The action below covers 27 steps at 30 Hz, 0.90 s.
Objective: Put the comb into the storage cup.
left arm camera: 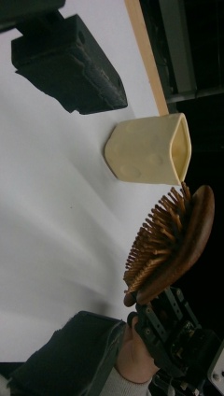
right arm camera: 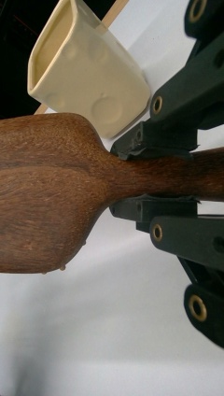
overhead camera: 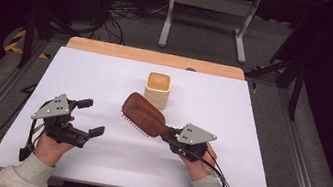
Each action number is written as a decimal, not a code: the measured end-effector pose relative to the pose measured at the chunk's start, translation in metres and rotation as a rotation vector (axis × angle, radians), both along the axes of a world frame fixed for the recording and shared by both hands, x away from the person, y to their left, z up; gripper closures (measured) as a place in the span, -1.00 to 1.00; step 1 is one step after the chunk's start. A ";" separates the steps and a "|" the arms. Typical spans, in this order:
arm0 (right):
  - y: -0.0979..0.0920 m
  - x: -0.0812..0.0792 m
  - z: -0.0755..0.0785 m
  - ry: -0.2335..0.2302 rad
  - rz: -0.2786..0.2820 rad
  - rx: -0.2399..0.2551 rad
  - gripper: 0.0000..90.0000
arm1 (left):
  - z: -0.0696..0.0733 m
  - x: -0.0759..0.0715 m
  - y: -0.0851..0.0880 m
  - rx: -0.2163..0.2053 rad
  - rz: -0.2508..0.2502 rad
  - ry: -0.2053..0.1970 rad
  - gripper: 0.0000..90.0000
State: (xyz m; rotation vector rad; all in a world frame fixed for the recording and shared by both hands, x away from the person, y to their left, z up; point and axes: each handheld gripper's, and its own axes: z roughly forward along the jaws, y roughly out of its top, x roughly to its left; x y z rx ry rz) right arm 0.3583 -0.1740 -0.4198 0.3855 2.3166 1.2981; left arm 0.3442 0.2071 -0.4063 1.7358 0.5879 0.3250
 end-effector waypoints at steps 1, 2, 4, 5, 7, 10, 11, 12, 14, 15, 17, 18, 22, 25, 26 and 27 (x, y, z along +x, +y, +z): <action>0.001 0.000 0.000 -0.007 -0.006 0.000 0.61 | 0.003 0.001 -0.005 0.005 -0.012 -0.005 -0.99; 0.002 -0.001 0.000 -0.011 -0.011 0.001 0.61 | 0.005 0.002 -0.008 0.013 -0.017 -0.007 -0.99; 0.003 -0.001 0.000 -0.018 -0.018 0.005 0.61 | 0.009 0.004 -0.014 0.017 -0.025 0.001 -0.99; 0.004 -0.002 0.000 -0.023 -0.022 0.005 0.61 | 0.011 0.005 -0.016 0.022 -0.029 0.002 -0.99; 0.005 -0.002 0.000 -0.031 -0.031 0.005 0.61 | 0.013 0.007 -0.022 0.024 -0.037 0.004 -0.99; 0.006 -0.003 0.000 -0.042 -0.042 0.007 0.61 | 0.017 0.010 -0.030 0.033 -0.055 0.016 -0.99; 0.007 -0.003 0.000 -0.045 -0.047 0.006 0.61 | 0.018 0.012 -0.034 0.038 -0.061 0.023 -0.99; 0.007 -0.003 0.000 -0.051 -0.049 0.005 0.61 | 0.018 0.012 -0.034 0.038 -0.061 0.023 -0.99; 0.007 -0.003 0.000 -0.057 -0.053 0.006 0.61 | 0.020 0.016 -0.041 0.052 -0.061 0.030 -0.99; 0.007 -0.004 0.000 -0.059 -0.053 0.007 0.61 | 0.020 0.017 -0.044 0.051 -0.060 0.040 -0.99; 0.008 -0.004 0.000 -0.069 -0.060 0.001 0.61 | 0.021 0.020 -0.049 0.049 -0.054 0.052 -0.97; 0.008 -0.004 0.000 -0.069 -0.060 0.001 0.61 | 0.021 0.020 -0.049 0.049 -0.054 0.052 -0.96; 0.009 -0.005 0.000 -0.077 -0.061 -0.002 0.61 | 0.022 0.027 -0.056 0.029 -0.068 0.089 -0.96; 0.010 -0.006 0.000 -0.085 -0.064 -0.006 0.61 | 0.022 0.031 -0.061 0.026 -0.072 0.111 -0.96; 0.010 -0.006 0.000 -0.089 -0.065 -0.006 0.61 | 0.022 0.032 -0.063 0.026 -0.074 0.120 -0.96; 0.010 -0.006 0.000 -0.092 -0.068 -0.006 0.61 | 0.021 0.033 -0.064 0.029 -0.077 0.119 -0.96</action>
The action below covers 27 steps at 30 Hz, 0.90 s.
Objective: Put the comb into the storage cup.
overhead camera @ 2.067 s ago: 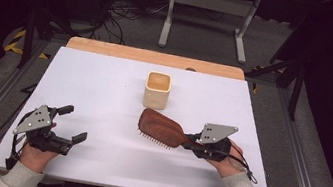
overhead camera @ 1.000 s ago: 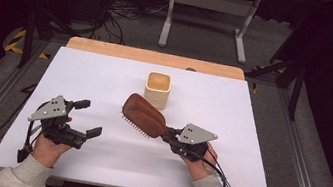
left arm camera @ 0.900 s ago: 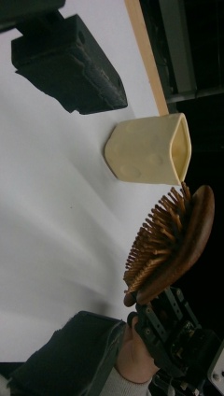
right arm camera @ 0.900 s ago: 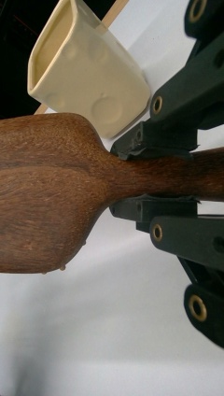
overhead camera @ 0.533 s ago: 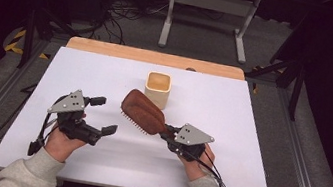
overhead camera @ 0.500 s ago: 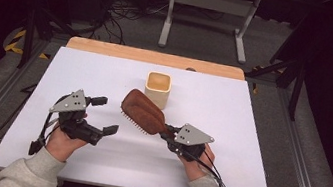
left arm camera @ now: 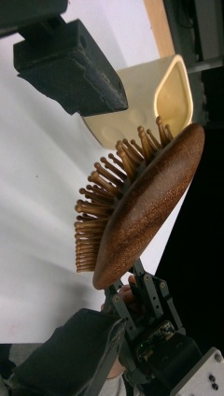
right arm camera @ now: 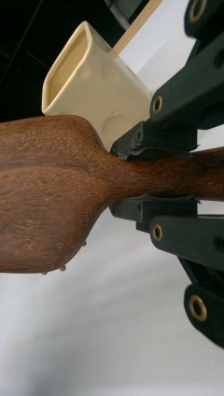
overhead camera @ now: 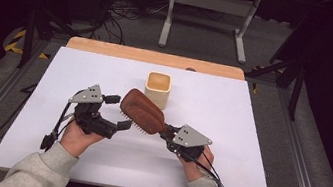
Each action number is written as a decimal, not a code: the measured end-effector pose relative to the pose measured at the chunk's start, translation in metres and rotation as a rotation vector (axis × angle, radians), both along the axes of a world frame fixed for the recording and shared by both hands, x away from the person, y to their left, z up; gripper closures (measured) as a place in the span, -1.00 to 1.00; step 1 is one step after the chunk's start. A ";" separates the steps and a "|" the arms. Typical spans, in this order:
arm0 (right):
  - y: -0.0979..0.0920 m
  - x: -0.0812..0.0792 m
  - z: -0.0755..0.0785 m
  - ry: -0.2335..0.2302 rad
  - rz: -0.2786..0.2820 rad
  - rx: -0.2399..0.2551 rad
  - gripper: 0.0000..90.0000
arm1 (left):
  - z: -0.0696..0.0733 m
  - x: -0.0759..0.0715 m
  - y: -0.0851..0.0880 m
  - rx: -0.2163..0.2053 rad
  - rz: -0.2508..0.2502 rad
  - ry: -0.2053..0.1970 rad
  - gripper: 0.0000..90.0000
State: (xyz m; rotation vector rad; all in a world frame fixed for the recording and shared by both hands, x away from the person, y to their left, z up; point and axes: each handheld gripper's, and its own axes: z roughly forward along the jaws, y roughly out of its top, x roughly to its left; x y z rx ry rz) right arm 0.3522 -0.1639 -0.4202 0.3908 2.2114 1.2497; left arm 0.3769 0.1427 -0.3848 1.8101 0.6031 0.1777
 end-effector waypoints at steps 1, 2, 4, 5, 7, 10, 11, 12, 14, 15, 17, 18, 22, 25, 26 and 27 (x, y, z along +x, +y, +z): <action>0.000 0.000 0.000 -0.001 -0.001 0.000 0.61 | 0.000 0.001 -0.002 0.002 0.002 0.006 -0.96; 0.000 0.000 0.000 -0.004 -0.001 0.001 0.61 | -0.001 0.001 -0.005 0.005 0.003 0.014 -0.96; 0.000 0.000 0.000 -0.007 -0.003 0.003 0.61 | -0.002 0.003 -0.009 0.015 0.002 0.023 -0.95; 0.000 -0.001 0.000 -0.010 -0.006 0.002 0.61 | -0.002 0.004 -0.010 0.017 -0.001 0.023 -0.95; 0.000 -0.001 0.000 -0.011 -0.006 0.002 0.61 | -0.003 0.005 -0.013 0.019 -0.007 0.029 -0.94; 0.000 -0.001 0.000 -0.017 -0.007 0.001 0.61 | -0.004 0.007 -0.017 0.033 -0.008 0.042 -0.92; 0.000 -0.001 0.000 -0.020 -0.011 0.001 0.61 | -0.004 0.008 -0.019 0.040 -0.007 0.047 -0.90; 0.000 -0.001 -0.001 -0.021 -0.010 -0.001 0.61 | -0.004 0.008 -0.021 0.042 -0.009 0.050 -0.87; 0.001 -0.002 -0.001 -0.025 -0.010 0.000 0.61 | -0.004 0.007 -0.022 0.051 -0.003 0.042 -0.84; 0.000 -0.002 -0.001 -0.026 -0.008 0.001 0.61 | -0.004 0.007 -0.022 0.046 -0.005 0.041 -0.81; 0.000 -0.002 0.000 -0.035 -0.019 -0.001 0.60 | -0.004 0.008 -0.022 0.045 0.000 0.047 -0.76; 0.000 -0.002 0.000 -0.034 -0.026 -0.003 0.60 | -0.004 0.008 -0.022 0.046 0.000 0.052 -0.72; 0.000 -0.003 0.000 -0.051 -0.036 -0.019 0.60 | -0.003 0.006 -0.023 0.054 -0.004 0.041 -0.62; -0.001 -0.002 -0.001 -0.055 -0.040 -0.031 0.61 | -0.002 0.006 -0.022 0.048 -0.008 0.049 -0.52; -0.001 -0.001 -0.001 -0.055 -0.038 -0.036 0.61 | -0.002 0.006 -0.022 0.040 -0.013 0.055 -0.49; -0.001 -0.001 -0.002 -0.055 -0.039 -0.037 0.61 | -0.002 0.006 -0.021 0.035 -0.015 0.064 -0.47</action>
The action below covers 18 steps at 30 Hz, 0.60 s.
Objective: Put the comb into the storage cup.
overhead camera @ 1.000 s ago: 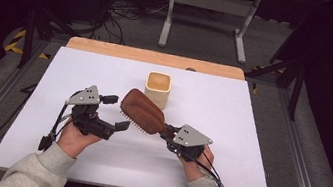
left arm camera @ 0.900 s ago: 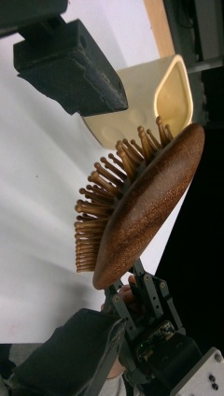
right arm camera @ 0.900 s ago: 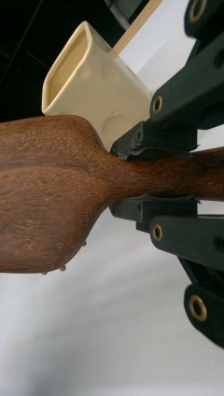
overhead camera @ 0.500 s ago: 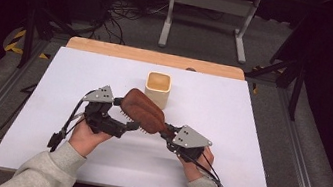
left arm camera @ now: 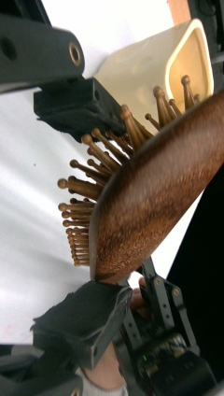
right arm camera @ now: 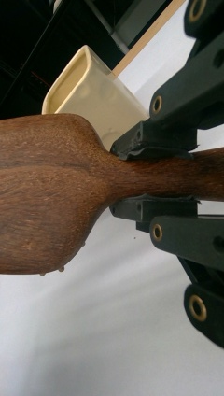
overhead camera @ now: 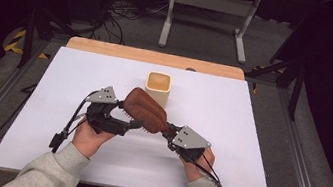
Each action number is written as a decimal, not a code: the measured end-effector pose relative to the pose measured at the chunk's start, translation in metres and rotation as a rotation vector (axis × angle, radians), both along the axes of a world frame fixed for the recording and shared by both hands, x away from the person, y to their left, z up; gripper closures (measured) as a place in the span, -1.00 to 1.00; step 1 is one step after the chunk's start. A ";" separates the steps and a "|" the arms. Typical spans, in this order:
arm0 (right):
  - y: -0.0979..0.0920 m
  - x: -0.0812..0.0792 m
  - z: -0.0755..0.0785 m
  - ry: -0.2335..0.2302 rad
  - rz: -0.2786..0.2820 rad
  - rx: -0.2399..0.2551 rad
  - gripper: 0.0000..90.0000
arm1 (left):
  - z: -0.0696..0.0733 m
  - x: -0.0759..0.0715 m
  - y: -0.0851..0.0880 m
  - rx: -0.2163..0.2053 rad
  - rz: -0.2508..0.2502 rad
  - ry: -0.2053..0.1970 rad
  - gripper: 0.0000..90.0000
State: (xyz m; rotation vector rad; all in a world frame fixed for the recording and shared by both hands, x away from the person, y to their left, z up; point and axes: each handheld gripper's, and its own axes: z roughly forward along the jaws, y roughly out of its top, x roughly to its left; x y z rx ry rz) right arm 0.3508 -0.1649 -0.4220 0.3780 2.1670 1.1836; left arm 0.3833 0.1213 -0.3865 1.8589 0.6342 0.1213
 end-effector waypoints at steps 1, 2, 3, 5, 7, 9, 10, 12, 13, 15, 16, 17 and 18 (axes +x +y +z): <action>0.000 0.000 0.000 -0.001 -0.001 -0.001 0.61 | 0.000 0.001 0.001 -0.004 -0.001 0.005 -0.44; 0.000 0.000 0.000 -0.001 -0.001 -0.005 0.61 | 0.000 0.001 0.002 -0.006 -0.004 0.008 -0.42; 0.001 0.000 -0.001 -0.002 -0.001 -0.008 0.61 | 0.000 0.001 0.001 -0.011 -0.002 0.019 -0.40; 0.001 0.000 -0.001 -0.002 0.001 -0.020 0.60 | 0.000 0.001 0.002 -0.014 0.003 0.022 -0.37; 0.003 0.000 -0.002 -0.014 0.001 -0.043 0.60 | 0.001 0.001 0.002 -0.029 0.003 0.032 -0.29; 0.005 -0.001 -0.003 -0.018 0.001 -0.050 0.60 | 0.002 0.001 0.003 -0.030 0.001 0.029 -0.22; 0.005 -0.001 -0.003 -0.020 -0.001 -0.049 0.60 | 0.003 0.001 0.003 -0.032 -0.003 0.028 -0.19; 0.004 -0.001 -0.003 -0.018 0.000 -0.050 0.60 | 0.004 0.002 0.002 -0.022 -0.006 0.026 -0.16; 0.004 -0.001 -0.003 -0.016 0.000 -0.051 0.60 | 0.004 0.002 0.002 -0.022 -0.006 0.026 -0.14; 0.004 -0.001 -0.004 -0.014 -0.001 -0.051 0.59 | 0.004 0.001 0.001 -0.022 -0.020 0.038 -0.06; 0.004 0.000 -0.004 -0.012 0.000 -0.055 0.59 | 0.004 0.001 0.001 -0.015 -0.022 0.025 -0.02; 0.004 0.000 -0.004 -0.010 0.001 -0.056 0.59 | 0.005 0.000 0.001 -0.014 -0.030 0.017 0.01; 0.004 0.000 -0.004 -0.007 0.002 -0.059 0.59 | 0.005 0.000 0.001 -0.014 -0.030 0.017 0.04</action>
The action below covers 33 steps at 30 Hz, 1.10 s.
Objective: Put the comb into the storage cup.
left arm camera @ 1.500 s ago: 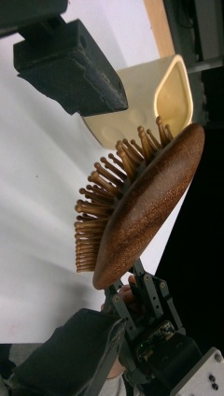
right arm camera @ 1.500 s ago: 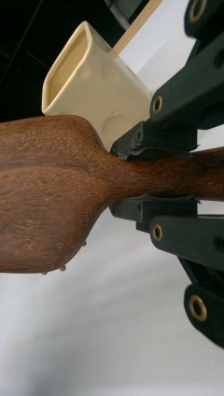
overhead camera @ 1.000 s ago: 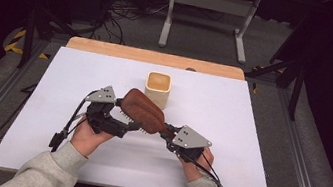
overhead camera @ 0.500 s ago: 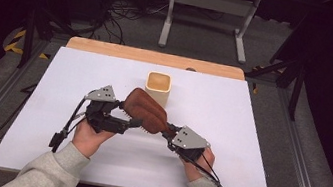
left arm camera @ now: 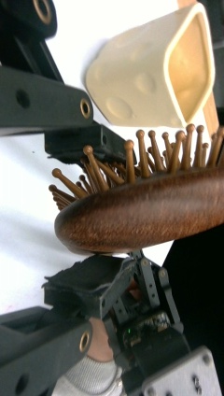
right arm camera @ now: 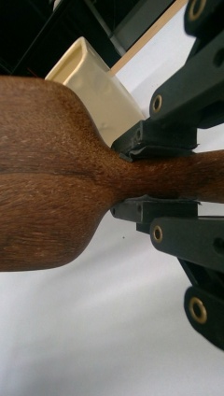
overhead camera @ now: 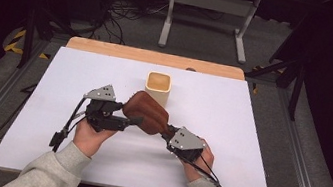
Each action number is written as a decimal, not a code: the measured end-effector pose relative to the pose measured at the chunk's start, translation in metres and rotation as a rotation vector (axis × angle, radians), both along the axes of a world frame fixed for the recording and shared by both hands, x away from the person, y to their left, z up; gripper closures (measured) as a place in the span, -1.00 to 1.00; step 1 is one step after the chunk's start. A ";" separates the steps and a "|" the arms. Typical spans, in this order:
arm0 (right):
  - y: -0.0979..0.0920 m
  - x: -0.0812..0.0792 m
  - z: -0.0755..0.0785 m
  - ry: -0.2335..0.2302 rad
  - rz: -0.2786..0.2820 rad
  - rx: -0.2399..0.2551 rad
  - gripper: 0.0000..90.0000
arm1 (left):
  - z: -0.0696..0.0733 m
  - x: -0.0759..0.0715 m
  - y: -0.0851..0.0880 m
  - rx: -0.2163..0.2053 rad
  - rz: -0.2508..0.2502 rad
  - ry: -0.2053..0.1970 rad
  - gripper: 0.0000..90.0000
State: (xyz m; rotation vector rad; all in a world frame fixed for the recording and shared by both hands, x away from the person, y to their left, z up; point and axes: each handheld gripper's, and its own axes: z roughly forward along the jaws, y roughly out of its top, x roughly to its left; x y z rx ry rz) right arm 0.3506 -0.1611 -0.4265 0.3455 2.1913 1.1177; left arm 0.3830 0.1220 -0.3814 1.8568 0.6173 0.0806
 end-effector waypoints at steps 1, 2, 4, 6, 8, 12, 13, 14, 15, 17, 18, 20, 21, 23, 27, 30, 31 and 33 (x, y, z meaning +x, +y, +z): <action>0.000 0.000 0.000 0.002 0.002 -0.001 0.59 | 0.002 -0.002 -0.001 0.011 -0.007 -0.007 0.06; 0.000 0.001 -0.001 0.005 0.004 -0.001 0.59 | 0.003 -0.003 -0.001 0.012 -0.014 -0.013 0.08; 0.000 0.001 -0.001 0.007 0.008 -0.005 0.59 | 0.004 -0.003 -0.001 0.001 -0.031 -0.015 0.13; 0.000 0.001 -0.001 0.009 0.014 -0.002 0.59 | 0.005 -0.004 -0.001 -0.005 -0.034 -0.010 0.17; 0.000 0.001 -0.001 0.008 0.015 -0.003 0.58 | 0.006 -0.005 0.000 -0.011 -0.053 -0.019 0.22; 0.000 0.001 -0.002 0.014 0.025 0.001 0.58 | 0.007 -0.006 -0.001 -0.020 -0.071 -0.025 0.29; 0.000 0.001 -0.002 0.016 0.028 0.004 0.59 | 0.007 -0.007 -0.001 -0.031 -0.076 -0.016 0.29; 0.000 0.001 -0.002 0.018 0.032 0.007 0.58 | 0.008 -0.007 -0.001 -0.038 -0.085 -0.015 0.31; 0.000 0.002 -0.001 0.020 0.040 0.009 0.58 | 0.008 -0.008 0.000 -0.041 -0.090 -0.019 0.34; 0.000 0.002 -0.001 0.025 0.044 0.012 0.58 | 0.010 -0.010 -0.002 -0.050 -0.097 -0.024 0.37; 0.000 0.002 -0.001 0.027 0.046 0.015 0.58 | 0.010 -0.010 -0.002 -0.050 -0.097 -0.024 0.37; -0.001 0.002 0.000 0.023 0.051 0.025 0.58 | 0.013 -0.010 -0.003 -0.050 -0.102 -0.029 0.37; -0.002 0.001 0.000 0.021 0.055 0.030 0.58 | 0.015 -0.010 -0.002 -0.054 -0.105 -0.027 0.37; -0.003 0.001 0.002 0.017 0.062 0.043 0.57 | 0.018 -0.010 -0.002 -0.059 -0.102 -0.028 0.37; -0.006 0.000 0.005 0.011 0.076 0.074 0.39 | 0.029 -0.010 -0.002 -0.041 -0.090 -0.060 0.37; -0.010 -0.001 0.008 0.009 0.066 0.103 0.22 | 0.038 -0.010 -0.002 -0.035 -0.090 -0.077 0.37; -0.012 -0.001 0.010 0.013 0.068 0.118 0.20 | 0.041 -0.010 -0.002 -0.029 -0.089 -0.085 0.37; -0.015 -0.002 0.012 0.017 0.065 0.133 0.06 | 0.047 -0.009 -0.002 -0.021 -0.084 -0.098 0.37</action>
